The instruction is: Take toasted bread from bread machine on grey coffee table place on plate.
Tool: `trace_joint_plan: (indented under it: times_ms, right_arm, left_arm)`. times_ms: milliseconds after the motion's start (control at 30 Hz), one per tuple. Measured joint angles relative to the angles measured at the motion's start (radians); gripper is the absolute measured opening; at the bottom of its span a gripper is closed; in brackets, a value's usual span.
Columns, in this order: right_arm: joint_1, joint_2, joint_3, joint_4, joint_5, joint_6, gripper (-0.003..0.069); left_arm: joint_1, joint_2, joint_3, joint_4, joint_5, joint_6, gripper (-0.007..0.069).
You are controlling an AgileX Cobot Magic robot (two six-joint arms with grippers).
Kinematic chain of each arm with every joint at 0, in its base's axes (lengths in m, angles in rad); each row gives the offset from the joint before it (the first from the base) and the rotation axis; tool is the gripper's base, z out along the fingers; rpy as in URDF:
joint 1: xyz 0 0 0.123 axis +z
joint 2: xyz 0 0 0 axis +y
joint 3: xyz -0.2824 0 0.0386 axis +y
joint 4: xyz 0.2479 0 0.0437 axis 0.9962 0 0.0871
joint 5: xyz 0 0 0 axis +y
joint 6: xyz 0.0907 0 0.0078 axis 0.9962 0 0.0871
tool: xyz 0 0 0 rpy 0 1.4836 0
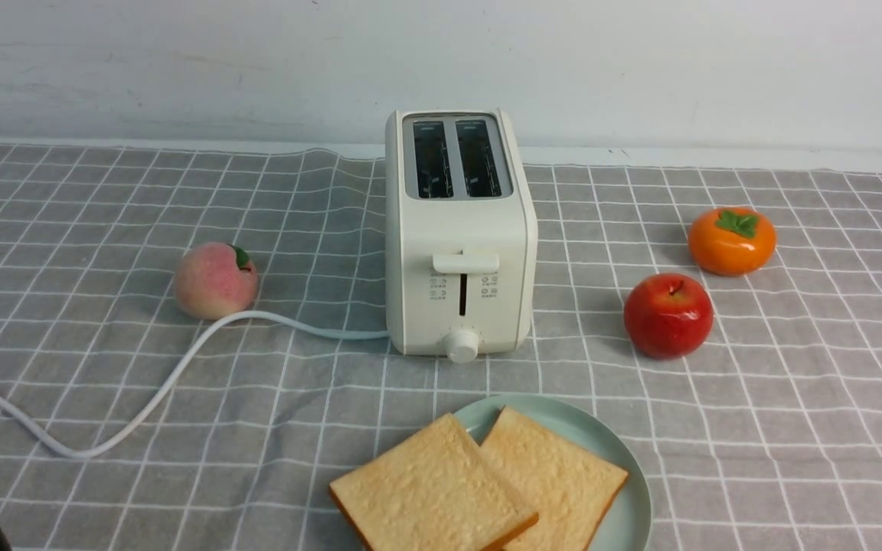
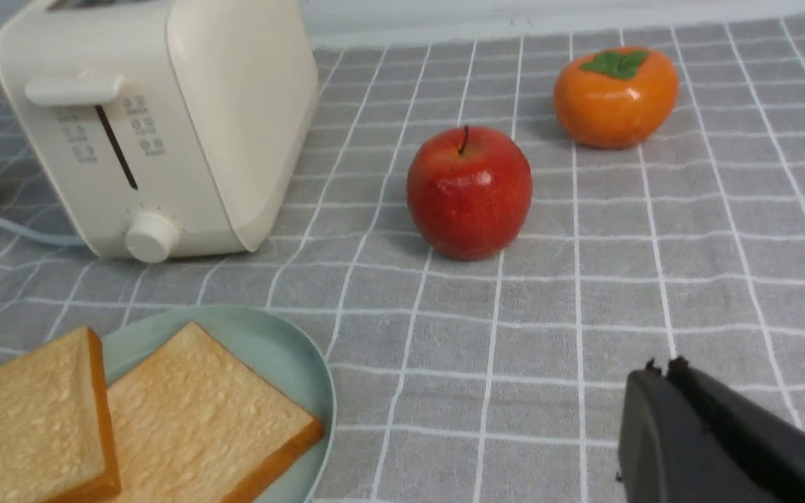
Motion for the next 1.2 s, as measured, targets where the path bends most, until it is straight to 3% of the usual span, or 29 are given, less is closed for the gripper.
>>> trace_joint_plan:
  times_ms: [300, 1000, 1200]
  right_arm:
    - [0.003, -0.089, 0.005, 0.005, -0.064, 0.000, 0.0001]
    - [0.003, -0.089, 0.005, 0.005, -0.064, 0.000, 0.0021]
    - [0.003, -0.089, 0.005, 0.005, -0.064, 0.000, 0.0022]
  left_arm:
    - [0.000, 0.000, 0.000, 0.004, -0.109, -0.032, -0.0013]
    - [0.000, -0.002, 0.000, 0.017, -0.113, -0.032, -0.0013]
    - [0.001, -0.170, 0.073, 0.150, -0.172, -0.032, -0.0013]
